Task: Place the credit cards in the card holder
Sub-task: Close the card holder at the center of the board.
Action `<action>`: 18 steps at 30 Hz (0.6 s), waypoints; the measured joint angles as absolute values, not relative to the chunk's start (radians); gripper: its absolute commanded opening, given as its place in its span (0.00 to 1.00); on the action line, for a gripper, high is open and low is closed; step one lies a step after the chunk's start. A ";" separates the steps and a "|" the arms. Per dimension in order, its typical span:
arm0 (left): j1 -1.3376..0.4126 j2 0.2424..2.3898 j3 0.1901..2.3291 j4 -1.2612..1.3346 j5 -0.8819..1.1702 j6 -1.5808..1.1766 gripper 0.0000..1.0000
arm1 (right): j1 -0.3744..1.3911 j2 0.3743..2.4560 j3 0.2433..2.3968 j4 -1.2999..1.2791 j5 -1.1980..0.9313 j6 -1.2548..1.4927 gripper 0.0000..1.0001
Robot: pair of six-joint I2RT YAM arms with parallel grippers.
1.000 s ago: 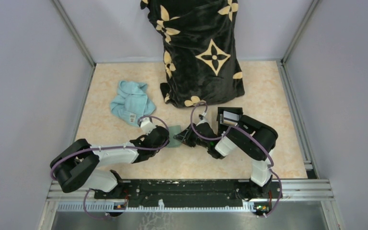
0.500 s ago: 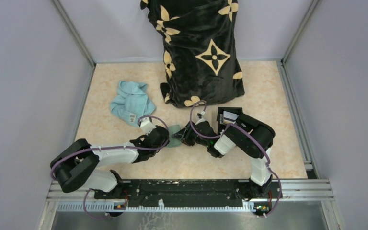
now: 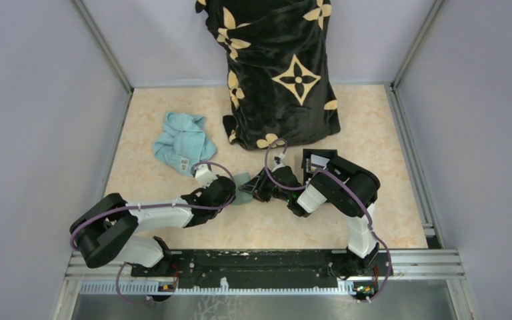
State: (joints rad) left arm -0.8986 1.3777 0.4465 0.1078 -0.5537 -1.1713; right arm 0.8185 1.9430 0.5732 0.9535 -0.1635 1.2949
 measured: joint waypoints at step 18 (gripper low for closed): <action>-0.913 1.377 0.443 0.091 -0.618 -1.190 0.29 | 0.793 1.995 0.645 0.916 -0.243 1.336 0.00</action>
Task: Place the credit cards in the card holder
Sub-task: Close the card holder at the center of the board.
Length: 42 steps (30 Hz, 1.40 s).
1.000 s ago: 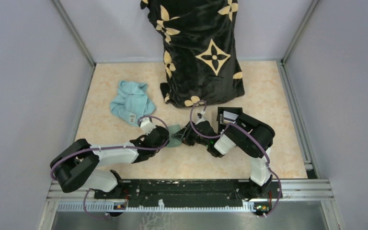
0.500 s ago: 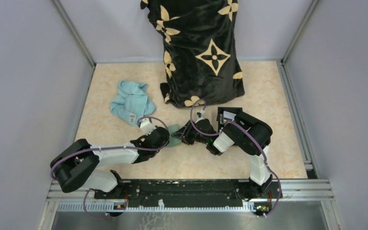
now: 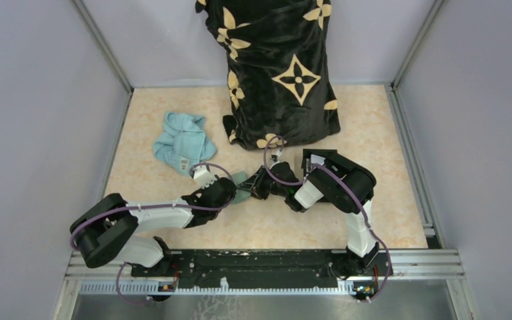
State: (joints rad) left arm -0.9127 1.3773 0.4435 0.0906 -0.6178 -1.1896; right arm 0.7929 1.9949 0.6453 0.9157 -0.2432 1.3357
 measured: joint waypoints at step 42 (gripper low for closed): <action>-0.970 1.126 0.459 -0.183 -0.652 -1.132 0.59 | 0.847 1.599 0.660 0.269 0.207 0.912 0.70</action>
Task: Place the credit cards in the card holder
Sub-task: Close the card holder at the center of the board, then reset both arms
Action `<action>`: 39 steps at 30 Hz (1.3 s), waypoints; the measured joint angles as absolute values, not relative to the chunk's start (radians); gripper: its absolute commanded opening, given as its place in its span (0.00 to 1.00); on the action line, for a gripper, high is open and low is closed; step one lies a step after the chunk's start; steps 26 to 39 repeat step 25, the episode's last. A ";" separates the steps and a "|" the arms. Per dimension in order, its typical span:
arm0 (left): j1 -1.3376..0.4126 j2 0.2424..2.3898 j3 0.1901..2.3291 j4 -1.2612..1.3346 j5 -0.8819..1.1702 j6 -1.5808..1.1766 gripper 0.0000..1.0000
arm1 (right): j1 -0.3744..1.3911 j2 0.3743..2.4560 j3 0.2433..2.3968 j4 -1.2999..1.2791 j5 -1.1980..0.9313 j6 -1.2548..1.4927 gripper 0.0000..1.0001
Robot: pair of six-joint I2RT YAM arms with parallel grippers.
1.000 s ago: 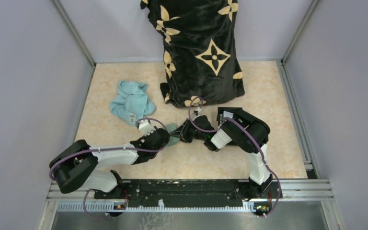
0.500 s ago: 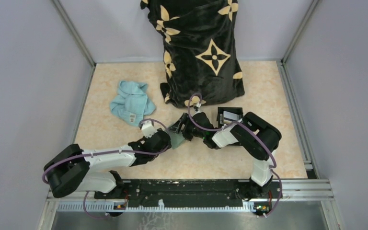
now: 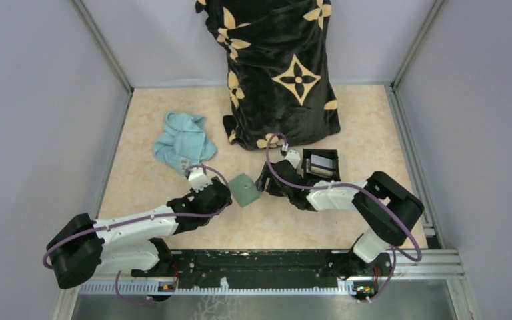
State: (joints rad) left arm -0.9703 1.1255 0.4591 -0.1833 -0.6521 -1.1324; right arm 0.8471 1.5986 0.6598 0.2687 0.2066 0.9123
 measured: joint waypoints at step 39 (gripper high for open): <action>-0.969 0.977 0.530 -0.316 -0.894 -0.874 0.71 | 0.928 1.100 0.628 -0.324 0.780 0.685 0.98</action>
